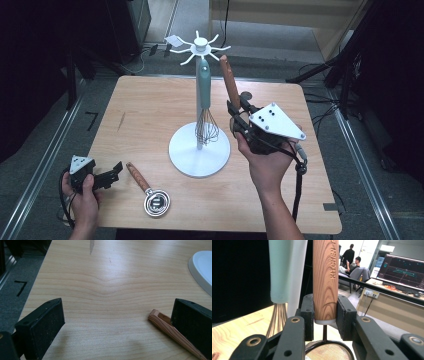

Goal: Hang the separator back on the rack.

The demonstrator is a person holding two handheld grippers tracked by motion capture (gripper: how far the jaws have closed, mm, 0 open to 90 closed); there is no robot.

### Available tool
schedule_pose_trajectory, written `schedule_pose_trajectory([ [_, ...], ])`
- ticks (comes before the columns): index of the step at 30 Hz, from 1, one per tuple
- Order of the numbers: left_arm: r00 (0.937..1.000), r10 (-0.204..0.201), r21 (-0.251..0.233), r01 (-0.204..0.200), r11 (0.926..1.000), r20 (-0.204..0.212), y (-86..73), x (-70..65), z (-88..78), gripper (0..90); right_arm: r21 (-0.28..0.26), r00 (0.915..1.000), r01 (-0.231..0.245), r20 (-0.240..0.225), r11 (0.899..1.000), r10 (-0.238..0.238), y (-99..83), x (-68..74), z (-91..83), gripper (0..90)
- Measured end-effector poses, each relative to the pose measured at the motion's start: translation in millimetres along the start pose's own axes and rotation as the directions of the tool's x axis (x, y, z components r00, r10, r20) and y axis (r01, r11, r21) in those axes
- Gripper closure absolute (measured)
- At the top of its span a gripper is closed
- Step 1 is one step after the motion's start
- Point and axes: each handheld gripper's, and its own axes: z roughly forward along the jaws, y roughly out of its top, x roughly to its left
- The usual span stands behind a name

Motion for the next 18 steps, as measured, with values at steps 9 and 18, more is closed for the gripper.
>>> schedule_pose_trajectory([
  [9, 1.0, 0.0, -0.001, 0.0, 1.0, 0.001, 0.0, 0.1, 0.0, 0.0, 0.011, 0.9909, -0.065, -0.118, 0.998, 0.066, -5.5, -6.0, 4.5, 61.0],
  [18, 1.0, -0.002, -0.001, 0.002, 1.0, 0.001, -0.2, -0.4, 0.2, 0.0, -0.045, 0.9714, -0.109, -0.217, 0.993, 0.097, -5.0, -17.8, 3.8, 90.0],
])
